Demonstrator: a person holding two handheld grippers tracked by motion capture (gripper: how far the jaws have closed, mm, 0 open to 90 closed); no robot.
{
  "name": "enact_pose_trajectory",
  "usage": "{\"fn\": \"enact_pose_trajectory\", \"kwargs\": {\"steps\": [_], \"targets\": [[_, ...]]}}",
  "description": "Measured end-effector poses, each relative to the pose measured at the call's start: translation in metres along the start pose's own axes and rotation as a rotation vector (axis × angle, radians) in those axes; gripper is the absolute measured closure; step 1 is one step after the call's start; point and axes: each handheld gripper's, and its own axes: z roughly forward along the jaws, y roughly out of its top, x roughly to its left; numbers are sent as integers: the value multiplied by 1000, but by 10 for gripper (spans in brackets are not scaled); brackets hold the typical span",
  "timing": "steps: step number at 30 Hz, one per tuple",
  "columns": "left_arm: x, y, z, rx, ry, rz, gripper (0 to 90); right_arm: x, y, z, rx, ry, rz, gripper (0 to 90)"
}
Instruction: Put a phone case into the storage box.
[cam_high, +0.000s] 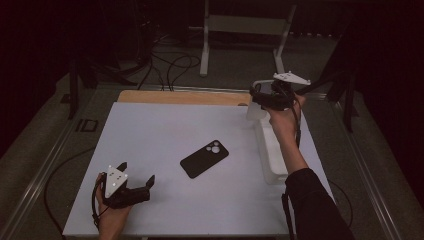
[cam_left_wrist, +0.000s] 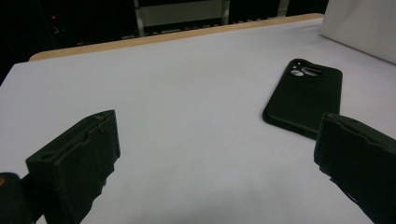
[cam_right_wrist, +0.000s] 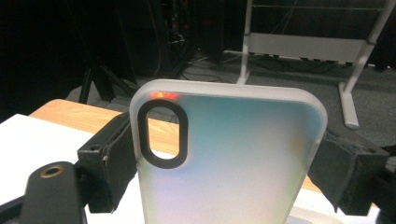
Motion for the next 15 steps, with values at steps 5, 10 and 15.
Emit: {"fn": "enact_pose_trajectory", "kwargs": {"steps": [5, 10, 15], "targets": [[0, 0, 0, 2, 0, 2, 9, -8, 0, 2, 2, -24, 2, 165], [0, 0, 0, 3, 0, 2, 9, -15, -1, 2, 1, -38, 6, 164], [0, 0, 0, 3, -2, 2, 9, -21, -3, 5, 12, -68, 3, 164]]}}
